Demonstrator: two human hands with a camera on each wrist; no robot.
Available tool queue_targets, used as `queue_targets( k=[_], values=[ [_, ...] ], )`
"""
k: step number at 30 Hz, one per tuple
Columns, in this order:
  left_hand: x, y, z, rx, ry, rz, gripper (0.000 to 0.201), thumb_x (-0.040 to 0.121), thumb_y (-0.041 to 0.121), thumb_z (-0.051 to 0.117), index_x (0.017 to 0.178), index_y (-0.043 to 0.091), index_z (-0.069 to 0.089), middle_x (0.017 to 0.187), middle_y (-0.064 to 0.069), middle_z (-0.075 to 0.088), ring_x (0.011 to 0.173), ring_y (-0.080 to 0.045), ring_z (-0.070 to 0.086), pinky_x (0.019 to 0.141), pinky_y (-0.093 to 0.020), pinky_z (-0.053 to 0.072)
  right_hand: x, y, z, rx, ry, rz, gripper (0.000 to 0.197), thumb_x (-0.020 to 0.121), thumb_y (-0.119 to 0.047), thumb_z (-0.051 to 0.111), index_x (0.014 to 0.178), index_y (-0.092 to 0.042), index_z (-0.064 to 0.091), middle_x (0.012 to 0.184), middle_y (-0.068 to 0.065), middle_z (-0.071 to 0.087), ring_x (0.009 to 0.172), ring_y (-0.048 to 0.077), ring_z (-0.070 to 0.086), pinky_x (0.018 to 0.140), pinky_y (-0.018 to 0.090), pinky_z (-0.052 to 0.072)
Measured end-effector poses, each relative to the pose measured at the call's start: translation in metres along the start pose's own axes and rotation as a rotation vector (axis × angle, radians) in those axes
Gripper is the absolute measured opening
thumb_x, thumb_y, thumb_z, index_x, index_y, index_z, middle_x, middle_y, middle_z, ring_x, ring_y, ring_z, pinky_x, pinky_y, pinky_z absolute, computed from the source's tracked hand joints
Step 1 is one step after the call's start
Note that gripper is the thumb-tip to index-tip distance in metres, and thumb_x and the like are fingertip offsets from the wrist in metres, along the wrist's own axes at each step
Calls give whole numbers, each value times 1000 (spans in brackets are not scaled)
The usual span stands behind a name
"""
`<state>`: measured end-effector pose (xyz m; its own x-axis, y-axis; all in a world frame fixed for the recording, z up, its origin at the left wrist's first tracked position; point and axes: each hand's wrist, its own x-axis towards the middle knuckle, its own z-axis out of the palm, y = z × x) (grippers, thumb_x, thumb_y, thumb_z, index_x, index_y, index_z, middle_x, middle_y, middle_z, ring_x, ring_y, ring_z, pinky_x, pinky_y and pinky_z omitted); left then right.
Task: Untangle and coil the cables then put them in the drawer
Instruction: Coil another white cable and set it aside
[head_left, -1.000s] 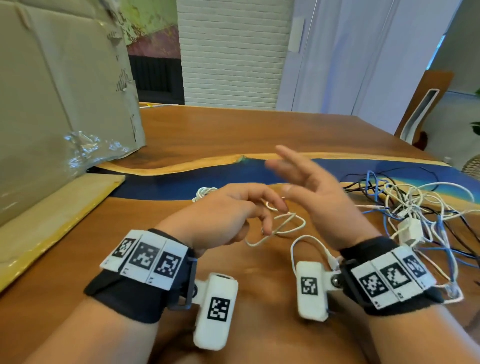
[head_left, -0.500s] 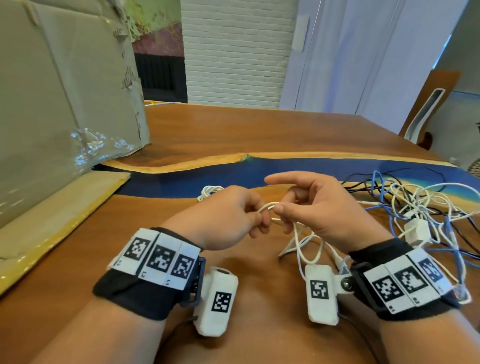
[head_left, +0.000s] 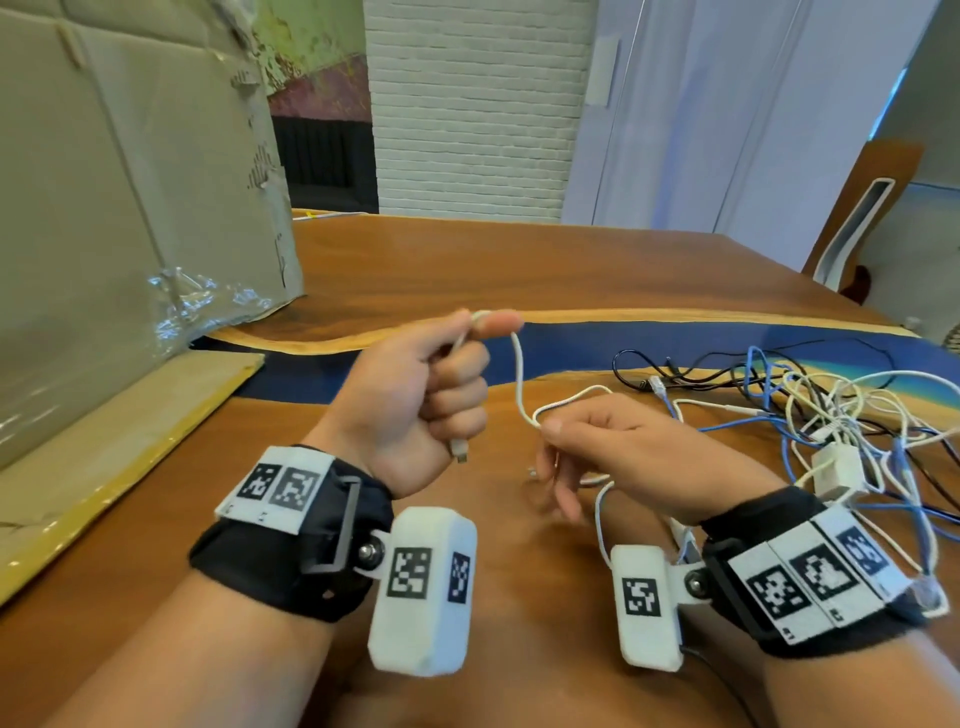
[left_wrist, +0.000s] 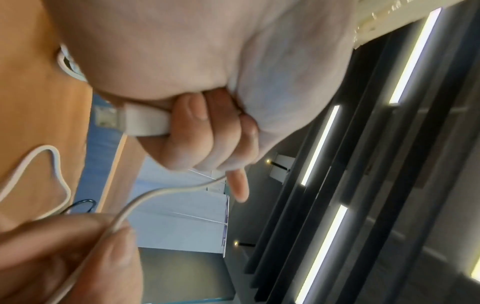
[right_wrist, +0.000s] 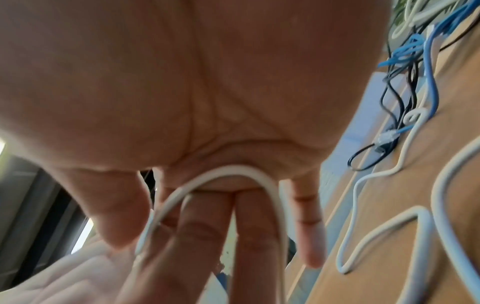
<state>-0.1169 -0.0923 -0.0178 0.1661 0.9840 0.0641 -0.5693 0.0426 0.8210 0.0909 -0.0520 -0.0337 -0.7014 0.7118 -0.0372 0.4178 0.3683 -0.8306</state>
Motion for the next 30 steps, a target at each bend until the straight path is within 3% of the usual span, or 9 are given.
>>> queue_targets(
  k=[4,8,10,12,15,19,24,27,30],
  values=[
    [3,5,-1,-279,78,132,35,109,27,37,112,7,66,57,9,26,42,-8,19,39,-18,26,8,0,10,112,188,-70,30,110,-24,43,108,-21,73,52,1,38,41,17,41,46,31,39],
    [7,-1,5,-372,172,270,33,110,21,37,114,1,64,73,0,61,60,-9,62,71,-27,61,9,-9,14,-55,100,-54,34,110,-30,43,133,-45,63,66,2,60,50,19,53,52,30,46],
    [7,-4,6,-317,200,313,33,111,21,37,117,4,64,93,-6,76,87,-16,75,96,-38,58,7,-15,18,-83,10,-49,34,109,-32,44,135,-45,61,77,7,69,55,23,64,58,27,51],
    [7,-7,6,-103,233,315,34,112,24,34,120,9,64,106,-5,78,105,-17,74,105,-38,48,6,-19,21,-97,-33,-53,30,108,-33,46,129,-39,67,77,9,70,59,26,69,63,29,55],
    [5,-14,10,457,256,342,35,112,24,36,113,13,69,97,-3,79,101,-13,74,94,-32,48,4,-21,22,-78,64,-130,25,102,-36,58,94,-24,78,60,6,61,55,26,66,54,32,51],
    [0,-19,13,1043,88,188,37,110,25,42,98,9,72,67,1,69,53,-9,57,52,-23,43,0,-12,5,60,345,-229,27,99,-18,67,74,-8,73,49,-7,51,42,2,46,48,15,37],
    [-5,-16,16,890,-47,-28,50,110,31,38,87,2,72,44,2,33,39,-14,33,68,-37,52,-3,-6,-8,39,451,-250,30,80,-34,82,69,-8,73,51,-4,54,49,7,39,52,20,35],
    [-6,-15,13,687,-112,-63,47,110,25,38,88,1,72,52,1,22,41,-14,20,57,-31,44,-2,-4,-11,74,498,-254,37,74,-41,82,68,-7,70,49,-6,46,48,9,35,50,21,32],
    [-6,-13,9,456,-51,-47,44,108,20,39,89,4,75,59,2,14,45,-12,13,48,-25,31,-3,-4,-13,70,441,-240,22,90,-35,70,85,-17,80,54,2,58,46,6,41,49,20,33]
  ],
)
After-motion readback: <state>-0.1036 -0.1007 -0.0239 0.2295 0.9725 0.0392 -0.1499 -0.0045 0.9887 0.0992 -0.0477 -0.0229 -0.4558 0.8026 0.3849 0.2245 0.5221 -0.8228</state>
